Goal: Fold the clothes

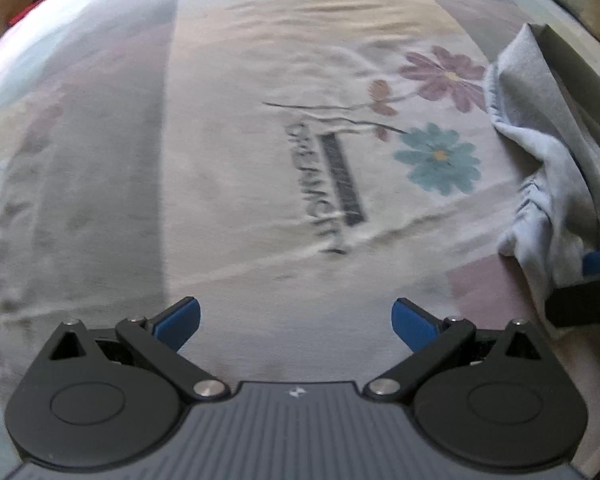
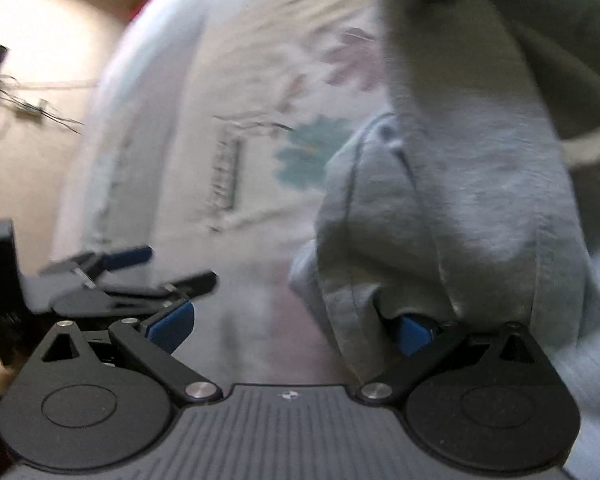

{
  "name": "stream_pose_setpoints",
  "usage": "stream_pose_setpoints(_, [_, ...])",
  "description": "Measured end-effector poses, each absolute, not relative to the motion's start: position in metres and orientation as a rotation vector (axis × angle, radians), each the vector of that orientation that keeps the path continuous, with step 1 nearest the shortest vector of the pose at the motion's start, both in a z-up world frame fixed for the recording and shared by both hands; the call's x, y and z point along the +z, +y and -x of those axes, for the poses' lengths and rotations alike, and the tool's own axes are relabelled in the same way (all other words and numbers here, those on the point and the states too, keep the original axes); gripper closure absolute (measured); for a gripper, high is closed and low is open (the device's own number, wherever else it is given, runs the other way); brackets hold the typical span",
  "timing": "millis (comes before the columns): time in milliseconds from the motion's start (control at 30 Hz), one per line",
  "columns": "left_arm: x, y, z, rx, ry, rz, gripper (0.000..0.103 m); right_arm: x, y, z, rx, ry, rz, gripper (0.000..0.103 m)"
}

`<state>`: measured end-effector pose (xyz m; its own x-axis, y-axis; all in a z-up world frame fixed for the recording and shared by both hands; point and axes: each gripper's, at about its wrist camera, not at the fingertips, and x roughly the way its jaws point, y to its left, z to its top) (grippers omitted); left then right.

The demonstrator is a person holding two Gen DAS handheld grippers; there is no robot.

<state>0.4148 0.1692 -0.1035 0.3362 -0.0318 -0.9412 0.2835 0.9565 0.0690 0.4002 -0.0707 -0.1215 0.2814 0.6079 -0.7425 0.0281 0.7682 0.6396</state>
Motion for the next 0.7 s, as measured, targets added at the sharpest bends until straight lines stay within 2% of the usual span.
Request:
stream_pose_setpoints(300, [-0.098, 0.186, -0.422, -0.196, 1.205, -0.273, 0.002, -0.098, -0.057, -0.436, 0.506, 1.105, -0.684, 0.0])
stream_pose_setpoints(467, [-0.102, 0.16, -0.423, -0.296, 1.197, -0.281, 0.002, -0.077, -0.104, -0.398, 0.412, 1.126, -0.555, 0.0])
stream_pose_setpoints(700, [-0.092, 0.099, -0.417, -0.469, 1.159, -0.24, 0.002, -0.055, -0.161, -0.353, 0.114, 1.14, -0.214, 0.0])
